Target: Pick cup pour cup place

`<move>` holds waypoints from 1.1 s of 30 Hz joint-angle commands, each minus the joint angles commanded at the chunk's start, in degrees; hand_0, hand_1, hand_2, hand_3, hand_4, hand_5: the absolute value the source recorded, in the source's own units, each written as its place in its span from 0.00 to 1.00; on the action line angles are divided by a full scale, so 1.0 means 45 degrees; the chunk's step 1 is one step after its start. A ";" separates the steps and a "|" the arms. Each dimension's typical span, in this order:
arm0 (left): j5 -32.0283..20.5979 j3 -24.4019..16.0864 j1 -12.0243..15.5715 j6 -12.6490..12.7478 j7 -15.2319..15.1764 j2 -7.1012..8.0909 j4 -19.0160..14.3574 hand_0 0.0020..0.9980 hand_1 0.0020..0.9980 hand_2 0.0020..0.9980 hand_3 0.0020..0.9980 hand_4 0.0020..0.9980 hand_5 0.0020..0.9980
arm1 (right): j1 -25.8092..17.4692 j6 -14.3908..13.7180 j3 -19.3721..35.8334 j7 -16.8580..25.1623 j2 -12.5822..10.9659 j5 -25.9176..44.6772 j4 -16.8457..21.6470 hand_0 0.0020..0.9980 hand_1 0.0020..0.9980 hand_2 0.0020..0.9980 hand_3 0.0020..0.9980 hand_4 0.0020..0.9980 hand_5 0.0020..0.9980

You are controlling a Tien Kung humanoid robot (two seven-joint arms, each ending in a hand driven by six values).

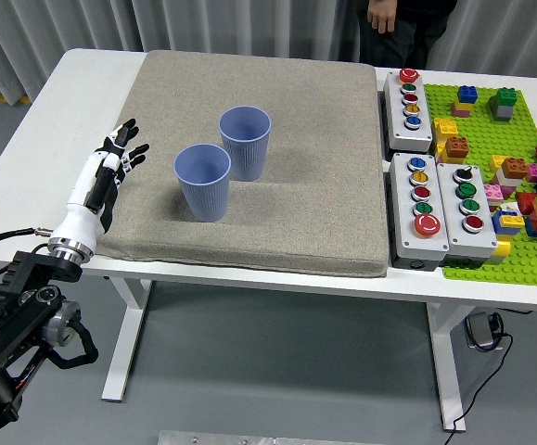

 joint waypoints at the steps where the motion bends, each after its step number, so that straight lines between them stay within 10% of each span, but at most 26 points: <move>1: 0.0186 0.0047 0.0018 0.0000 0.0046 -0.0008 0.0022 0.92 0.93 1.00 1.00 0.93 0.25 | 0.0003 0.0006 0.0014 -0.0005 0.0001 -0.0029 0.0000 0.69 0.62 0.60 0.59 0.00 0.27; 21: 0.1407 0.0997 -0.0146 0.0091 0.0422 -0.0424 0.0565 0.94 0.95 1.00 1.00 0.92 0.22 | 0.0078 0.0011 0.0035 -0.0027 0.0046 -0.0077 0.0000 0.69 0.62 0.60 0.59 0.00 0.27; 33: 0.1103 0.0889 -0.1072 0.0101 0.0273 -0.1243 0.1931 0.94 0.94 1.00 1.00 0.92 0.25 | 0.0149 -0.0014 -0.0049 -0.0027 0.0056 0.0008 0.0000 0.69 0.62 0.59 0.59 0.00 0.27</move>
